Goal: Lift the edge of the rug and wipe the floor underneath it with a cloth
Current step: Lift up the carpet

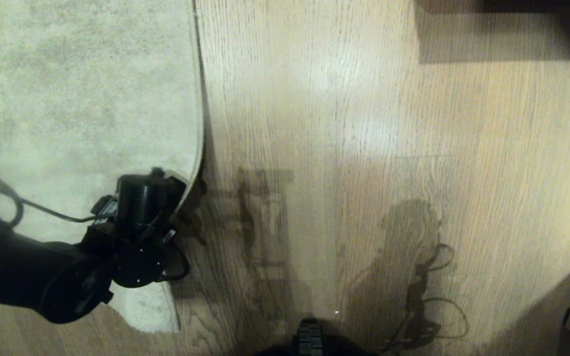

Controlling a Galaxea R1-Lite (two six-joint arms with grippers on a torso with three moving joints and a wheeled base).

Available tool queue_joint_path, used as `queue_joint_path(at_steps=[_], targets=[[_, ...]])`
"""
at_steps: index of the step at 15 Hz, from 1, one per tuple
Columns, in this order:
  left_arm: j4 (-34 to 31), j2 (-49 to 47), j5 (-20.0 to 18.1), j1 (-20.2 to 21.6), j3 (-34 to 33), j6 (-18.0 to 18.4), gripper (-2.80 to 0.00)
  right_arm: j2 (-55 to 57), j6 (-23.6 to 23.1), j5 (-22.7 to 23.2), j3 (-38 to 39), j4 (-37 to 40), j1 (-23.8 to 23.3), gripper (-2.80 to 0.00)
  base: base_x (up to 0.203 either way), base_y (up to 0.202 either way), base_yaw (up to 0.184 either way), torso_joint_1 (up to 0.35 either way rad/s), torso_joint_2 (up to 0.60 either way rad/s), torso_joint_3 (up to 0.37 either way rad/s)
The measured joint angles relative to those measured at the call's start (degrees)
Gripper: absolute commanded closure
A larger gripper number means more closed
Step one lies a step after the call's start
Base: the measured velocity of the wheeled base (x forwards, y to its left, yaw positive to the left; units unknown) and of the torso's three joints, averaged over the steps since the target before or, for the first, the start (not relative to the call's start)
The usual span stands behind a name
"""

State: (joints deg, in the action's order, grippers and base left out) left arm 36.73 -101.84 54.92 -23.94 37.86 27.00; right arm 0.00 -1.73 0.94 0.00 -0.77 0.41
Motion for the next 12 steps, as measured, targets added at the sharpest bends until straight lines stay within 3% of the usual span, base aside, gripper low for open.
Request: queue_joint_path(at_steps=[5,6,12], targets=[[0.0,-0.4,0.8,-1.9,-0.3,-1.5,-2.80,0.0,0.0,0.0,0.0,0.0,0.0,0.00,0.000,0.000,0.000,0.000,0.00,0.000],[0.0,-0.4,0.8,-2.0,-0.4,-1.5,0.00,0.0,0.0,0.0,0.0,0.0,0.0,0.00,0.000,0.000,0.000,0.000,0.00,0.000],[-0.4,-0.7,0.1,-1.9,-0.9,-1.6,0.00,0.0,0.0,0.0,0.0,0.0,0.0,0.00,0.000,0.000,0.000,0.000,0.00,0.000]])
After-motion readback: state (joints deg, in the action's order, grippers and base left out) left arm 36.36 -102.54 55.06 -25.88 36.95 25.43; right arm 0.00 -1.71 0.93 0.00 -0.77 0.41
